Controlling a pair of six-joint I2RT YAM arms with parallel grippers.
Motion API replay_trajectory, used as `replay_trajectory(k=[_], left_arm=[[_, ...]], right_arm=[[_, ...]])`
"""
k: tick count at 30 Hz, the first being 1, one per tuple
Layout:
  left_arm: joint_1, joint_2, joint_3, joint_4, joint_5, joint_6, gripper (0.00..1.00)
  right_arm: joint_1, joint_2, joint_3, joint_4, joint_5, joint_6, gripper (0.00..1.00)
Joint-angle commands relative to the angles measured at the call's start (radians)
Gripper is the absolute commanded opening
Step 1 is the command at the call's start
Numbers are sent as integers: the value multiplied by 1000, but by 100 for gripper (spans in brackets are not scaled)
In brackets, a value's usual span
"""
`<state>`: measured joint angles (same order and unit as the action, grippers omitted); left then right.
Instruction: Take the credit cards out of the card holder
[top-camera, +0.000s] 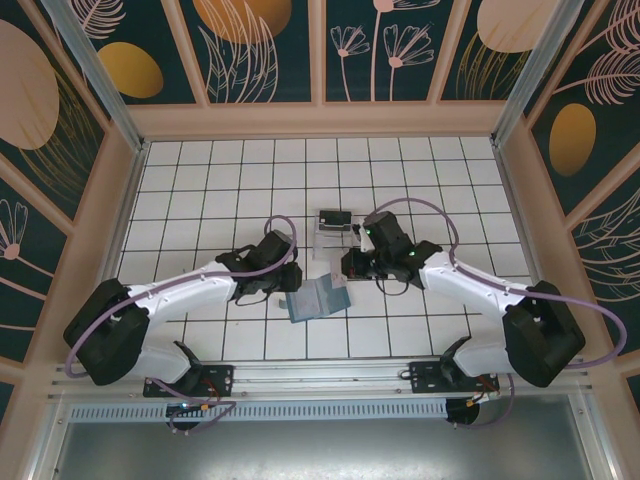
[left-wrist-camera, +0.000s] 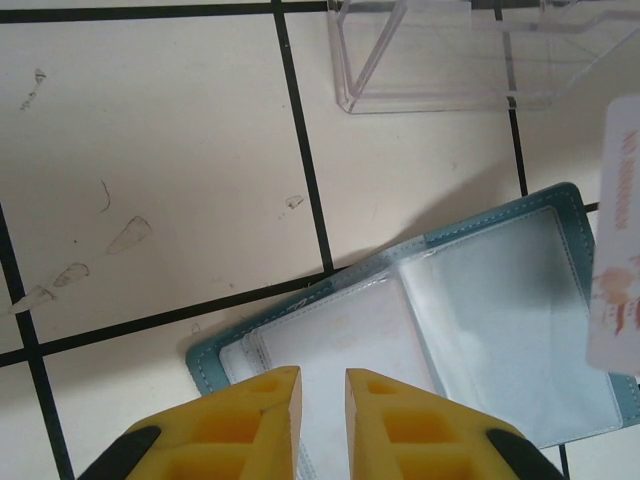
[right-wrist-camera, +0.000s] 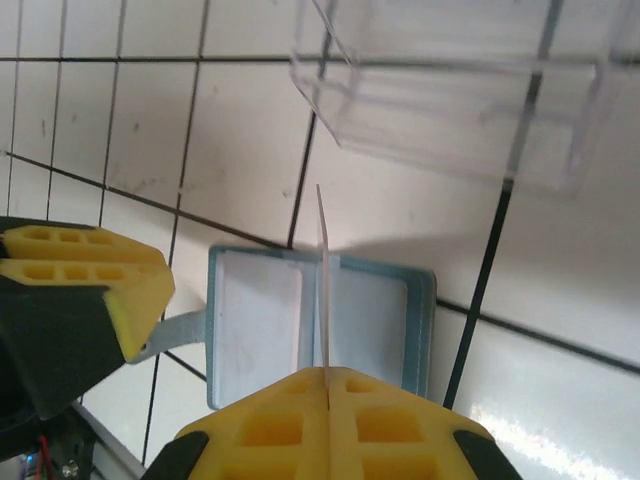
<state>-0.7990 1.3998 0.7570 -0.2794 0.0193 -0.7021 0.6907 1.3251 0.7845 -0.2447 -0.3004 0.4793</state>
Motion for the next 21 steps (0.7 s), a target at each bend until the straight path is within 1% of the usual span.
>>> replay_trajectory(k=[1, 3, 6, 8, 10, 13, 16, 21], left_arm=[[-1, -21, -23, 21, -19, -20, 21], [-2, -23, -27, 22, -18, -19, 21], [-2, -28, -31, 20, -19, -15, 21], [-2, -35, -33, 19, -16, -10, 20], [-2, -41, -36, 20, -17, -9, 20], [-1, -51, -38, 10, -20, -5, 20], [-1, -62, -41, 5, -24, -2, 20], [-1, -69, -34, -10, -27, 6, 20]], right_arm=[[-14, -10, 80, -23, 52, -265, 4], [-22, -1, 128, -52, 63, -397, 3], [-25, 9, 198, -109, 77, -668, 3], [-23, 15, 250, -141, 127, -858, 0], [-22, 27, 306, -170, 183, -994, 0], [-22, 54, 401, -238, 217, -1178, 0], [-22, 93, 490, -318, 220, -1310, 0], [-23, 177, 617, -464, 242, -1456, 0]])
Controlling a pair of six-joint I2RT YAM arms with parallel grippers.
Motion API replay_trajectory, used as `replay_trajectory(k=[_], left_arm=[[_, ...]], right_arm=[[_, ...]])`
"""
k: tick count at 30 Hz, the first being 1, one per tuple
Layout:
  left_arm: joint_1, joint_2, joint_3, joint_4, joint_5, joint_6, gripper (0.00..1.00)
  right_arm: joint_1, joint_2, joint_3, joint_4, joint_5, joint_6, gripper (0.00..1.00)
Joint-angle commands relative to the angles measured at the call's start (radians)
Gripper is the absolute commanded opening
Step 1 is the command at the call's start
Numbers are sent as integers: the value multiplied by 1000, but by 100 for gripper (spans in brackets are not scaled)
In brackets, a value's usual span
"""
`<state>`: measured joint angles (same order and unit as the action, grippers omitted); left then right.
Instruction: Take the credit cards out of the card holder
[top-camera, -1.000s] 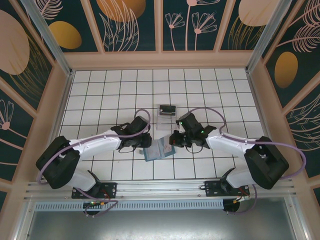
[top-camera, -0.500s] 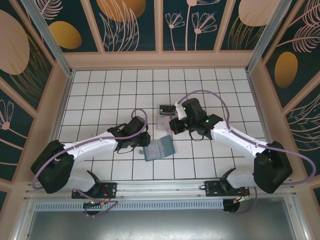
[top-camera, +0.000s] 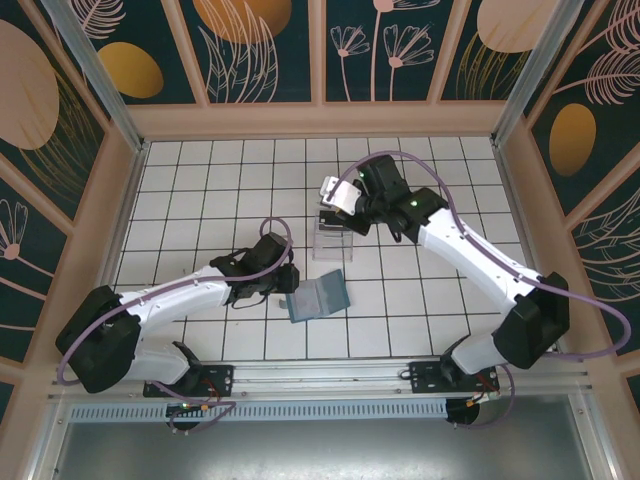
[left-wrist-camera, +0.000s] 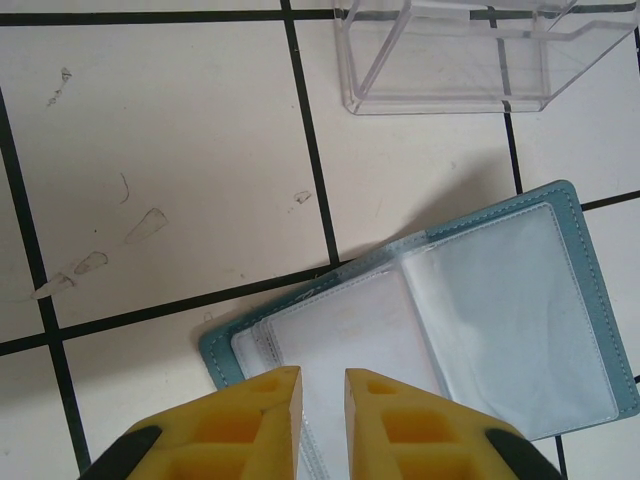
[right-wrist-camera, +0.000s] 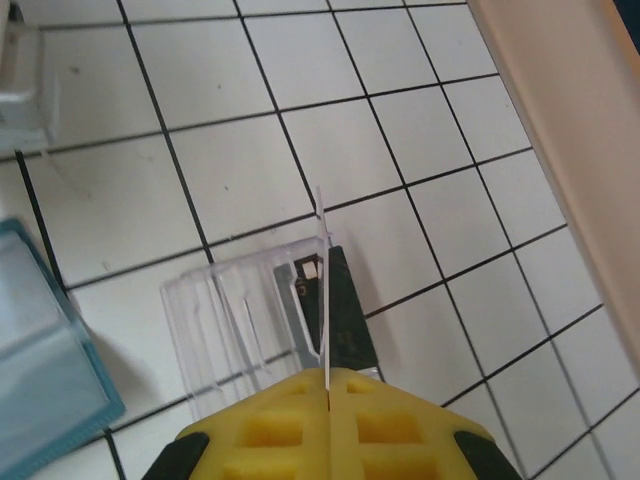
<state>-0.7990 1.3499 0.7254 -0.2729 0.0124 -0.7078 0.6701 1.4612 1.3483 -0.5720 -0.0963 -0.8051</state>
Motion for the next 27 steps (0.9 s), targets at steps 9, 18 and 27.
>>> replay_trajectory(k=[9, 18, 27], left_arm=[[-2, -23, 5, -14, -23, 22, 20], [0, -28, 6, -22, -32, 31, 20], [1, -12, 8, -24, -30, 35, 20]], right_arm=[[-15, 260, 304, -376, 16, -291, 0], [-50, 455, 491, -477, -10, -317, 0], [-72, 543, 542, -544, -90, -323, 0]])
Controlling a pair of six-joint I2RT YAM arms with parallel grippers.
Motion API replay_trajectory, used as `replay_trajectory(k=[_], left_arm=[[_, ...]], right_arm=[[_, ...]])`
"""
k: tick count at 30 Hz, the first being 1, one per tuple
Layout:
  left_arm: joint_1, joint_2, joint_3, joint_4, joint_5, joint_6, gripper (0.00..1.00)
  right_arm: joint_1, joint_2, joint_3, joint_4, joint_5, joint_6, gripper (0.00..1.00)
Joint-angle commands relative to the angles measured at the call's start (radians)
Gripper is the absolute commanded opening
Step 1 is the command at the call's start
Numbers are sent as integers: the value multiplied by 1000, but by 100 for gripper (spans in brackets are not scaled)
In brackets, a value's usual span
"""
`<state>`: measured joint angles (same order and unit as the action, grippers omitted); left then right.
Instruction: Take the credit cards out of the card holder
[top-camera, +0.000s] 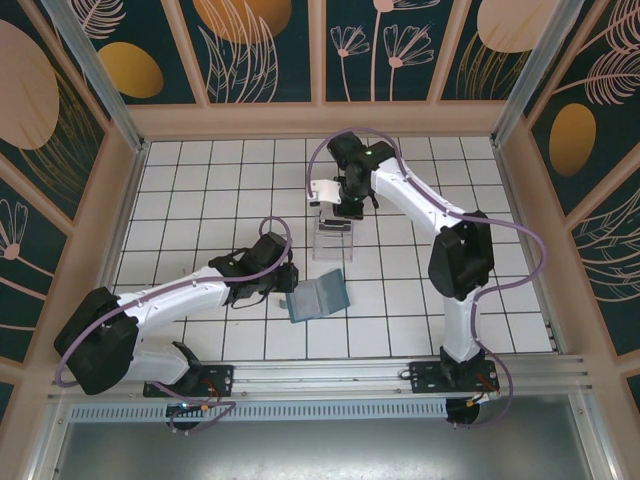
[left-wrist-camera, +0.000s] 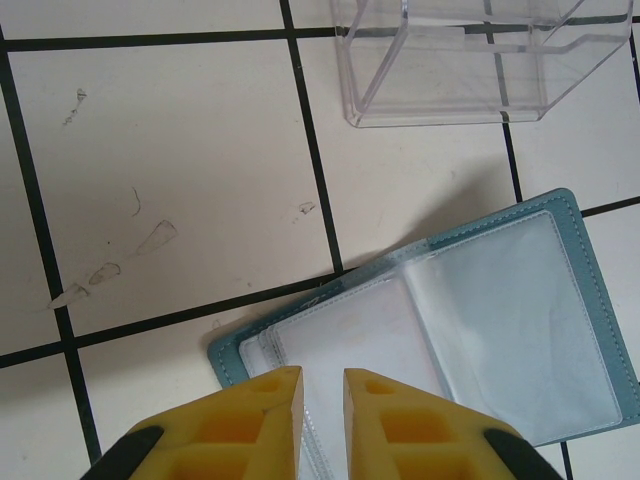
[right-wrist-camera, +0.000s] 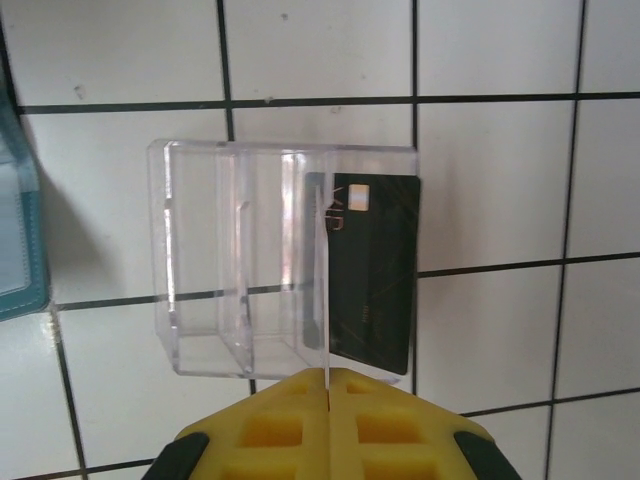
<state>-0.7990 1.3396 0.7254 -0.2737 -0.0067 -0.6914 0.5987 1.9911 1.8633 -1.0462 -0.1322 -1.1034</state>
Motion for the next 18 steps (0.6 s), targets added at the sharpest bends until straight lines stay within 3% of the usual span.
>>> replay_trajectory(k=[1, 18], left_arm=[[1, -1, 9, -24, -12, 19, 20], [2, -11, 5, -39, -21, 15, 20]], right_arm=[[0, 13, 16, -70, -61, -25, 0], [26, 125, -5, -120, -120, 24, 0]])
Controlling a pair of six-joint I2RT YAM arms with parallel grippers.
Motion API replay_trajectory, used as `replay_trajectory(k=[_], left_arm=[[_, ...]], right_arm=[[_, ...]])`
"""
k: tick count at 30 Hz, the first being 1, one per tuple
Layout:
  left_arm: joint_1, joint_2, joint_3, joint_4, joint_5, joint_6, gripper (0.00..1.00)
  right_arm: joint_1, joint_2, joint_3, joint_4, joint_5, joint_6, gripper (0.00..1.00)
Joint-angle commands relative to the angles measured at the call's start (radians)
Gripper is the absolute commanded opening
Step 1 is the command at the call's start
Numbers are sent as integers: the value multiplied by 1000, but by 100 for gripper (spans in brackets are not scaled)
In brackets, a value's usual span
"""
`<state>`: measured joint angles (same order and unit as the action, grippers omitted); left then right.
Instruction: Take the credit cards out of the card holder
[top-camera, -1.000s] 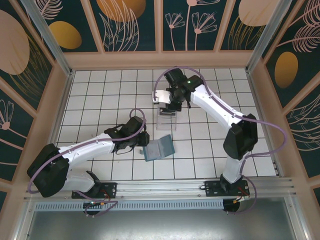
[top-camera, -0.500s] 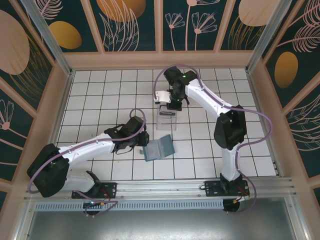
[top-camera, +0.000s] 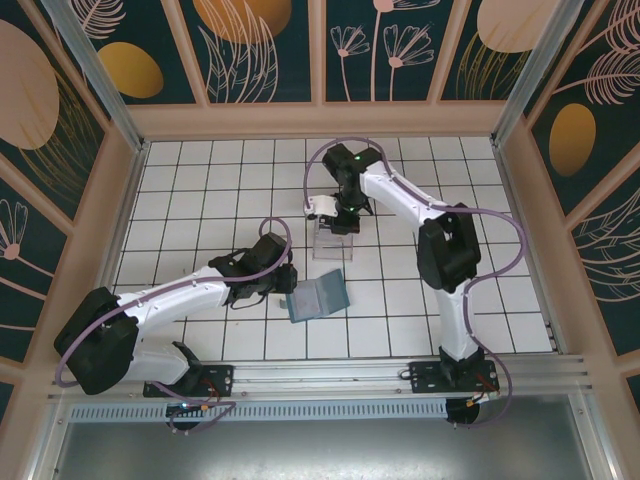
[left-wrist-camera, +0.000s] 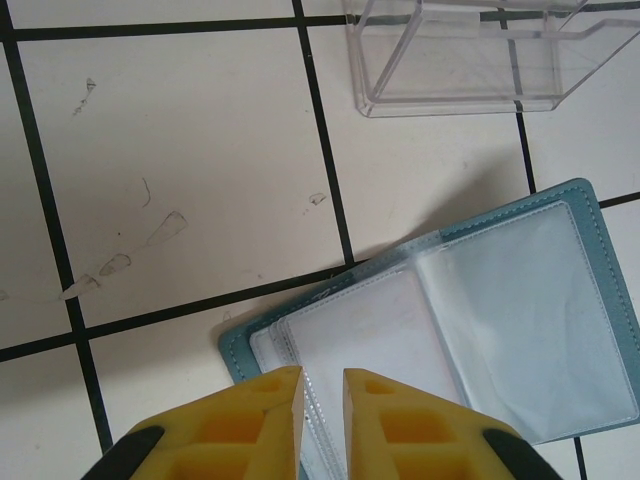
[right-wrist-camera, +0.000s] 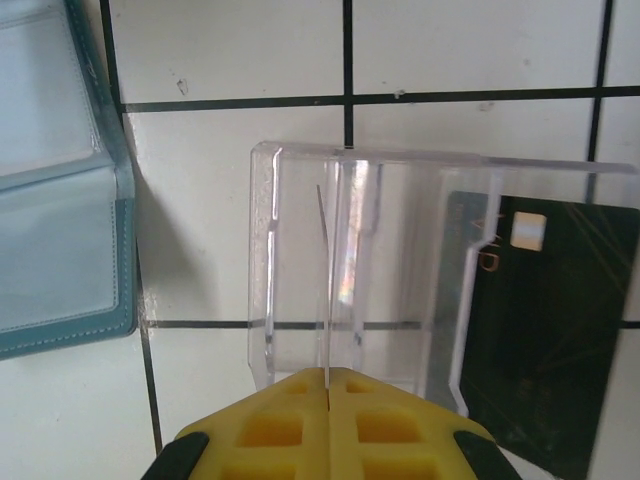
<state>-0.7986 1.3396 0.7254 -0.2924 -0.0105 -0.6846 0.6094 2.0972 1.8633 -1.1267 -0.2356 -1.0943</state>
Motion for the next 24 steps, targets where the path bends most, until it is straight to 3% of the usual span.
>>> replay_trajectory(k=[1, 18, 24], left_arm=[[1, -11, 5, -19, -17, 7, 20], [4, -13, -4, -24, -19, 13, 20], [3, -18, -4, -25, -21, 12, 19]], right_arm=[[16, 25, -5, -36, -14, 20, 0], [32, 91, -10, -16, 13, 38, 0], [33, 69, -7, 5, 19, 44, 22]])
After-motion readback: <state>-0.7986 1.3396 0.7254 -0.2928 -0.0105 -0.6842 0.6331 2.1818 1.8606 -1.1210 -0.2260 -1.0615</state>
